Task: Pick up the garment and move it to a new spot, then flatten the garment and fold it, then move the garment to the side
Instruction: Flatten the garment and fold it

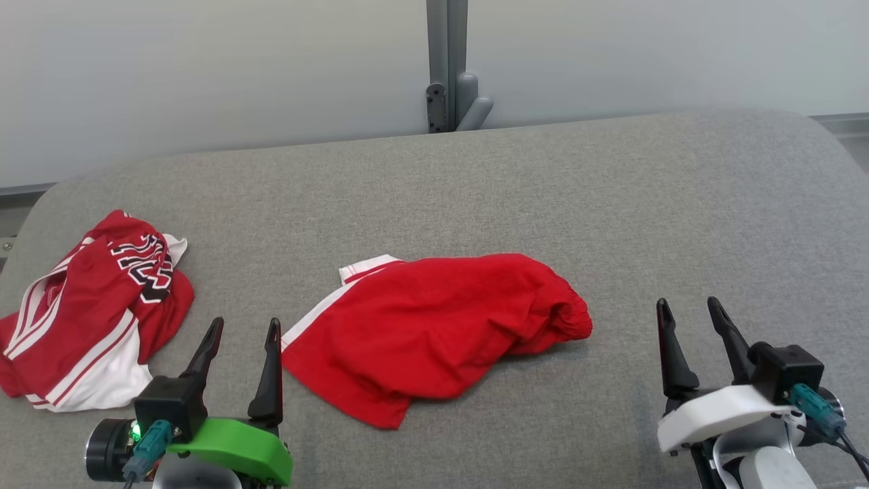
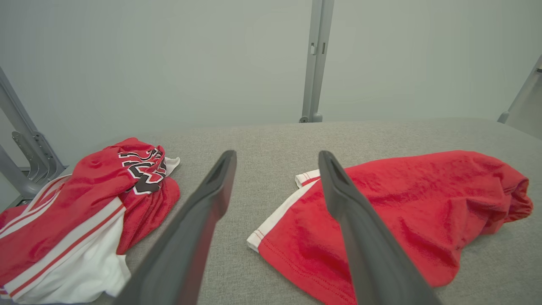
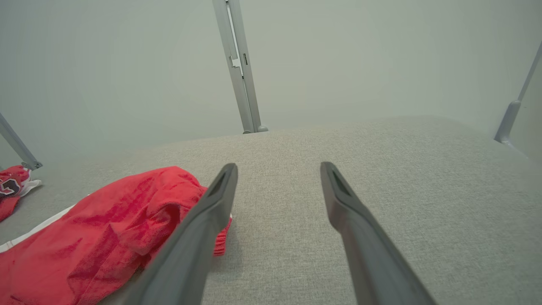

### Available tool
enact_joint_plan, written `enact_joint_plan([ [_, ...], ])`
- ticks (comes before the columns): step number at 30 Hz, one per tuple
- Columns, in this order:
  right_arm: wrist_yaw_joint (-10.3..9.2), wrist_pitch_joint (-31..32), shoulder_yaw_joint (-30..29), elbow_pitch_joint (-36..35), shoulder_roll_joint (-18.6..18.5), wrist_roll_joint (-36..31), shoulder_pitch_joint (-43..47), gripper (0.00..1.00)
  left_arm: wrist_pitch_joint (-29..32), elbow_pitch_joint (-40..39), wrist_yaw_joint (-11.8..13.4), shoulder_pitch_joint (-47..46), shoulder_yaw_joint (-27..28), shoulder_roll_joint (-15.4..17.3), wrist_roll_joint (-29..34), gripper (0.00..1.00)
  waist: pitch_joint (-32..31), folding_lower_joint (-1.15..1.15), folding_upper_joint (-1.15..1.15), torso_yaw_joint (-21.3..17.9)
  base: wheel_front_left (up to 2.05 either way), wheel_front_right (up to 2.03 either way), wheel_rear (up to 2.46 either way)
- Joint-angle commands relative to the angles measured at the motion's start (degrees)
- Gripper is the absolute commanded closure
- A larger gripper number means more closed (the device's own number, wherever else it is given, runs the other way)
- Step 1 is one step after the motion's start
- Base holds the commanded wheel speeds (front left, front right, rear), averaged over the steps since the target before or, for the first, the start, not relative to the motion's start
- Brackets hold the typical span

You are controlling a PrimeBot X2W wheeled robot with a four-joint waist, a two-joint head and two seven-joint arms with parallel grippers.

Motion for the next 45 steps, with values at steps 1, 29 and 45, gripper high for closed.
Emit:
enact_joint_plan([
  [1,0.00,0.8,0.7,0.3,-0.1,0.6,-1.6,0.00,0.2,-0.2,0.4,-1.3,-0.1,0.3,0.5,0.00,0.9,0.00,0.00,0.5,0.00,0.00,0.00],
  [29,-0.02,14.1,26.4,10.3,-15.7,23.4,-18.3,1.00,-3.0,4.7,-1.4,-10.6,-2.3,-3.1,1.5,0.00,9.8,0.00,0.00,6.5,0.00,0.00,0.00],
  [45,-0.02,6.0,22.9,1.8,-19.3,15.3,-22.1,1.00,-3.4,4.8,-0.6,-10.7,-2.2,-3.0,1.0,0.00,8.5,0.00,0.00,2.8,0.00,0.00,0.00],
])
